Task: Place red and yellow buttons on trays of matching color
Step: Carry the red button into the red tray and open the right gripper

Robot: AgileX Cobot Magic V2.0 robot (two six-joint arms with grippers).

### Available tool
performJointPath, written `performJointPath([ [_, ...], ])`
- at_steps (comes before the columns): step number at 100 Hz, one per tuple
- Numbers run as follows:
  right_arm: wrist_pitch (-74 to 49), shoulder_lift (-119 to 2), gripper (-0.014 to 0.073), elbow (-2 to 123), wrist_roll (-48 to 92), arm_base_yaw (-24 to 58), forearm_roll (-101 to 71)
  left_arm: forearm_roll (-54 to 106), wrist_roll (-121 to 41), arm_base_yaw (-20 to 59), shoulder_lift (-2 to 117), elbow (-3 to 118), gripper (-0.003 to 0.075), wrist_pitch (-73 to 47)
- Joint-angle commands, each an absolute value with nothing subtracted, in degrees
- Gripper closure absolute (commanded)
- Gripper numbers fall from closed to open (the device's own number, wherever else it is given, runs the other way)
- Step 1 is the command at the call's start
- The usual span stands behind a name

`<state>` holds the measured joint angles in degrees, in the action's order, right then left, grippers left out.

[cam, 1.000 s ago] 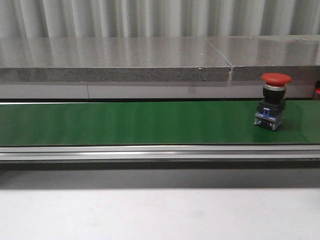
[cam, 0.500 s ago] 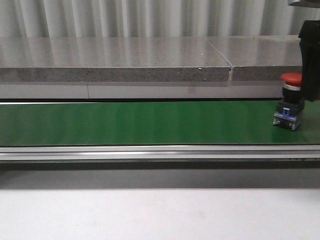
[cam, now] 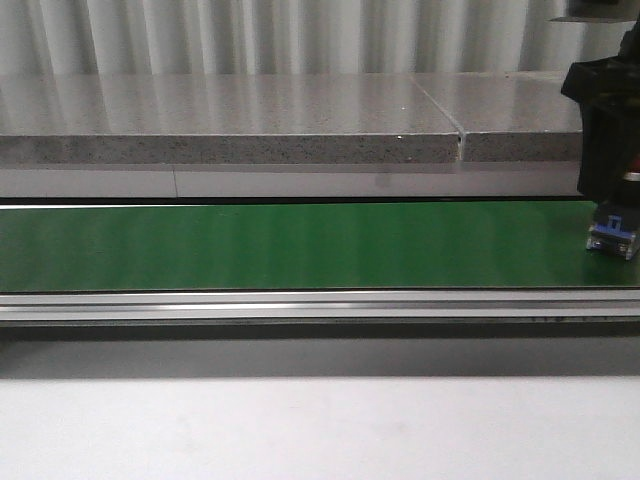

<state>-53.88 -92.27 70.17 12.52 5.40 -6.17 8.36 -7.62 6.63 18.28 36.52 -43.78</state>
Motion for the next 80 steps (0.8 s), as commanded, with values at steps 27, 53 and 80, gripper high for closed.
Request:
performJointPath([
  [27, -49.73, -89.3, 0.0422, 72.68, 9.51, 3.58, -6.02, 8.97, -7.5, 7.06, 18.88, 37.95, 0.0741, -39.15],
  [53, -48.9, -88.62, 0.0422, 76.25, 4.34, -5.5, -6.02, 8.97, -7.5, 7.06, 18.88, 37.95, 0.0741, -39.15],
  [80, -46.15, -89.0, 0.0422, 77.6, 0.76, -16.27, -6.02, 8.97, -7.5, 7.06, 18.88, 37.95, 0.0741, -39.15],
])
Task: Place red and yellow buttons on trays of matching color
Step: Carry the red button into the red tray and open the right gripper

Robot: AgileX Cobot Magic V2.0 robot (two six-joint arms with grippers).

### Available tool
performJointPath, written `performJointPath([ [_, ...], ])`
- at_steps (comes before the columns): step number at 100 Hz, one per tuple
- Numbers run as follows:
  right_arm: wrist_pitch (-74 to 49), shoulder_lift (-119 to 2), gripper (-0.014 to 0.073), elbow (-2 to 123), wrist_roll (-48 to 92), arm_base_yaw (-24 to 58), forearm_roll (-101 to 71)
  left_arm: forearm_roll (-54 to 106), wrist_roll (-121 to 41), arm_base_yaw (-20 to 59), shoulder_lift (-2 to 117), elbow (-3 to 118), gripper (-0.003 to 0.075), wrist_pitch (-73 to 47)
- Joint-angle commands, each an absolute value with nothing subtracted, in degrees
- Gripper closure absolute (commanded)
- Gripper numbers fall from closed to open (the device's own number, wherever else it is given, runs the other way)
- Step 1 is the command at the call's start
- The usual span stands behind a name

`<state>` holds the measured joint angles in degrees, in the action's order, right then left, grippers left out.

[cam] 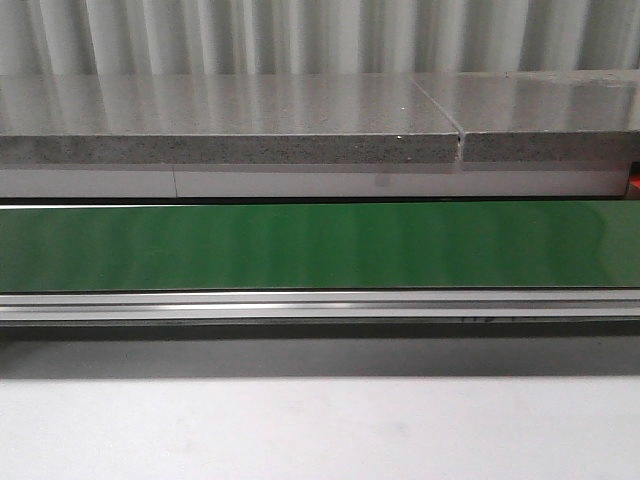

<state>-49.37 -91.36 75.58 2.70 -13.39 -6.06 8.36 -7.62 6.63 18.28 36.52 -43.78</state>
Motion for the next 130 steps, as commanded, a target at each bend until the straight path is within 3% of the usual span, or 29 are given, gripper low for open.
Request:
performJointPath([
  [1, -45.95, -88.99, 0.0422, 77.6, 0.34, -16.78, -6.02, 8.97, -7.5, 7.06, 18.88, 37.95, 0.0741, -39.15],
  [31, -41.95, -92.38, 0.0422, 77.6, -3.76, -22.9, -6.08, 8.97, -7.5, 7.06, 18.88, 37.95, 0.0741, -39.15],
  [109, -33.14, -104.41, 0.0417, 77.71, -6.35, -23.28, -6.19, 8.97, -7.5, 7.06, 18.88, 37.95, 0.0741, -39.15],
  [116, -33.14, -104.72, 0.0377, 77.71, -6.35, -23.47, -6.19, 8.97, -7.5, 7.06, 18.88, 37.95, 0.0741, -39.15],
  [130, -32.81, -104.77, 0.0178, 77.71, -6.35, -23.47, -6.19, 8.97, -7.5, 7.06, 18.88, 37.95, 0.0741, -39.15],
])
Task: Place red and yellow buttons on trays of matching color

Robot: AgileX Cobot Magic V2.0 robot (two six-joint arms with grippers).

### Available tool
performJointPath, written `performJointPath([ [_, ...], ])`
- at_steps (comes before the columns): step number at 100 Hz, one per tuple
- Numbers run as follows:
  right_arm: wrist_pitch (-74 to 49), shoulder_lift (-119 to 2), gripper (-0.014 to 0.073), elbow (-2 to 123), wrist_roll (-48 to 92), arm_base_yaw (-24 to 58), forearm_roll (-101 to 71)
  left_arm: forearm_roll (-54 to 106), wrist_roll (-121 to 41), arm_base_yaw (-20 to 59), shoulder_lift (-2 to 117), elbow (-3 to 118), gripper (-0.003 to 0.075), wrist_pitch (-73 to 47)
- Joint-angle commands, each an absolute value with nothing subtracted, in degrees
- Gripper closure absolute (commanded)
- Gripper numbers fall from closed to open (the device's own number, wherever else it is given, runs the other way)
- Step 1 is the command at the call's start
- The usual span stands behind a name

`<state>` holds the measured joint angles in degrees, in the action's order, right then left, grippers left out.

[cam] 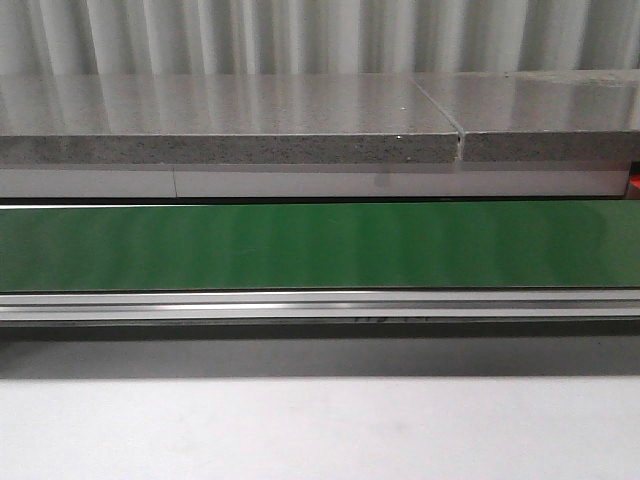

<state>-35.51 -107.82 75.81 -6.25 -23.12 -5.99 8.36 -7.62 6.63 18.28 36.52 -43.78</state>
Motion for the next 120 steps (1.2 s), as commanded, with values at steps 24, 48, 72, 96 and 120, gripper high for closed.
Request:
performJointPath([
  [24, -34.83, -103.72, 0.0126, 77.71, -6.28, -23.47, -6.03, 8.97, -7.5, 7.06, 18.88, 37.95, 0.0741, -39.15],
  [48, -36.49, -97.48, 0.0126, 77.71, -4.04, -23.47, -5.91, 8.97, -7.5, 7.06, 18.88, 37.95, 0.0741, -39.15],
  [72, -40.23, -90.67, 0.017, 77.71, 1.81, -20.83, -5.91, 8.97, -7.5, 7.06, 18.88, 37.95, 0.0741, -39.15],
  [96, -44.12, -85.99, 0.0474, 77.6, 2.18, -12.28, -3.69, 8.97, -7.5, 7.06, 18.88, 37.95, 0.0741, -39.15],
  [120, -46.45, -83.03, 0.0571, 77.51, 2.18, -3.93, -3.21, 8.97, -7.5, 7.06, 18.88, 37.95, 0.0741, -39.15],
])
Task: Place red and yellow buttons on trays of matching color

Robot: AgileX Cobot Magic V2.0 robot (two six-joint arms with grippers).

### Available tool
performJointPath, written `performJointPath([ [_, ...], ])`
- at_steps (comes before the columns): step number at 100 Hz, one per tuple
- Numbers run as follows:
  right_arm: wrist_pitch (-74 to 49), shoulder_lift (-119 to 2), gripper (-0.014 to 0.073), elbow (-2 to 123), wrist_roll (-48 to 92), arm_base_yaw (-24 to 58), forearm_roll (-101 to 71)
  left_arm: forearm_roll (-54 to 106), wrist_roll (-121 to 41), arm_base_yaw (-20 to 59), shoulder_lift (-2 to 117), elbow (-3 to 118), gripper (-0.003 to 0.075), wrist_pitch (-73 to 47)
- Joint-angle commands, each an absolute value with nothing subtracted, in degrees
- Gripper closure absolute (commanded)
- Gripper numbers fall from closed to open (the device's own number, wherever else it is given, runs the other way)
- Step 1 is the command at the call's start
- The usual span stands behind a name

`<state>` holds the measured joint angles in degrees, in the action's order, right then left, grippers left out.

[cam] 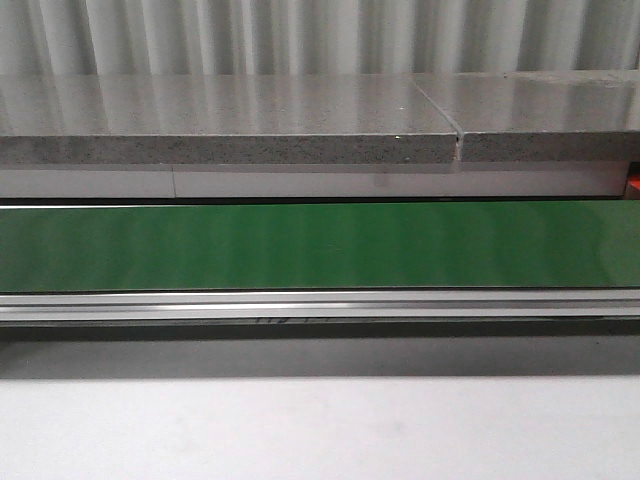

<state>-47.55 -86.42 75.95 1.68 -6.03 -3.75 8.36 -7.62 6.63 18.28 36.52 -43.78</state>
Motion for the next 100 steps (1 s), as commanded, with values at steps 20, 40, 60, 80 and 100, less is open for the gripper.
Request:
performJointPath([
  [20, -46.6, -78.52, 0.0571, 73.0, 2.13, 0.45, -3.15, 8.97, -7.5, 7.06, 18.88, 37.95, 0.0741, -39.15],
  [40, -45.12, -70.39, 0.0571, 64.76, 2.13, 3.52, -3.15, 8.97, -7.5, 7.06, 18.88, 37.95, 0.0741, -39.15],
  [60, -41.55, -60.05, 0.0571, 56.67, 2.13, 3.6, -3.15, 8.97, -7.5, 7.06, 18.88, 37.95, 0.0741, -39.15],
  [80, -39.57, -48.38, 0.0571, 50.03, 2.13, 3.6, -3.65, 8.97, -7.5, 7.06, 18.88, 37.95, 0.0741, -39.15],
  [100, -39.36, -36.65, 0.0571, 42.83, 2.13, 3.6, -3.93, 8.97, -7.5, 7.06, 18.88, 37.95, 0.0741, -39.15],
])
